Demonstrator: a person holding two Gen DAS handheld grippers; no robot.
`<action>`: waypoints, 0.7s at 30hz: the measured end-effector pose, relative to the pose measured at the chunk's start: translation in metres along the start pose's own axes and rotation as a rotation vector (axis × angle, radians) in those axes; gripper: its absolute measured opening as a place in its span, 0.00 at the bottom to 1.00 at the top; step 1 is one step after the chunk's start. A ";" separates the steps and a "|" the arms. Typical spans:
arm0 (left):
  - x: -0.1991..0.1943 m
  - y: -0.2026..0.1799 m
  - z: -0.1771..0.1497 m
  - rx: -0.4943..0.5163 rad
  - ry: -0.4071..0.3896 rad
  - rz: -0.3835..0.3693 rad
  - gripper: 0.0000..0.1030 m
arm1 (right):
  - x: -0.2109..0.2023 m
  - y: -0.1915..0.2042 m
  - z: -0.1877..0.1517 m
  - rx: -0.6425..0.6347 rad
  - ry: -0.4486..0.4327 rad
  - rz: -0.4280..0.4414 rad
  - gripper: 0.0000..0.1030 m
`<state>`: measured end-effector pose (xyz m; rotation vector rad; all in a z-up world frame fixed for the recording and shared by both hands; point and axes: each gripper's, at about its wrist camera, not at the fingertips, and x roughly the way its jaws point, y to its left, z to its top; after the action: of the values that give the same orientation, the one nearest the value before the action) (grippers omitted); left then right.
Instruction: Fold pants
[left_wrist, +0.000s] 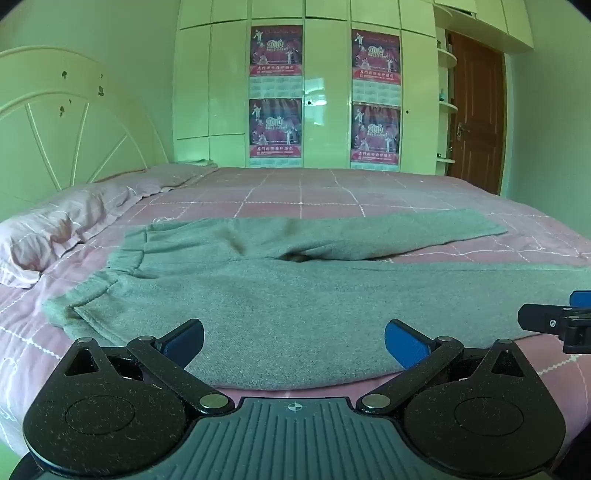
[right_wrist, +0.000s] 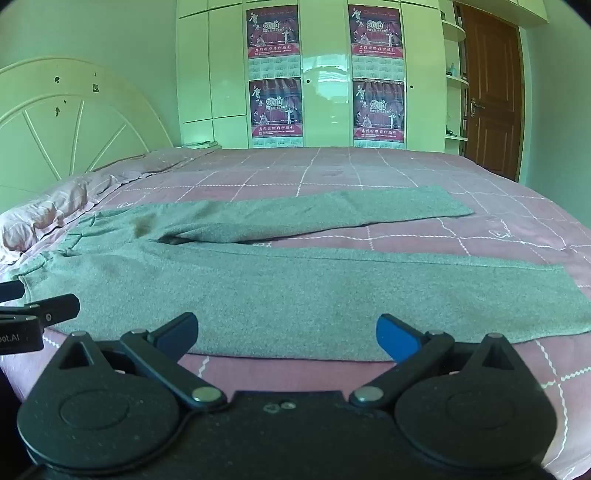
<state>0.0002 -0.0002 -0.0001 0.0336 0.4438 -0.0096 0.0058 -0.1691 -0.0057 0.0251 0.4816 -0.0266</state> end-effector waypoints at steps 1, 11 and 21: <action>0.000 0.001 0.000 -0.018 -0.017 -0.007 1.00 | 0.000 0.000 0.000 0.000 -0.002 -0.001 0.94; -0.001 -0.001 0.001 -0.021 -0.009 -0.006 1.00 | 0.001 0.000 0.000 -0.003 -0.004 -0.005 0.94; 0.001 0.001 0.000 -0.014 -0.009 -0.002 1.00 | 0.001 0.000 0.000 0.000 -0.004 -0.005 0.94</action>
<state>0.0009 0.0005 -0.0007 0.0191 0.4351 -0.0090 0.0069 -0.1688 -0.0065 0.0233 0.4777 -0.0317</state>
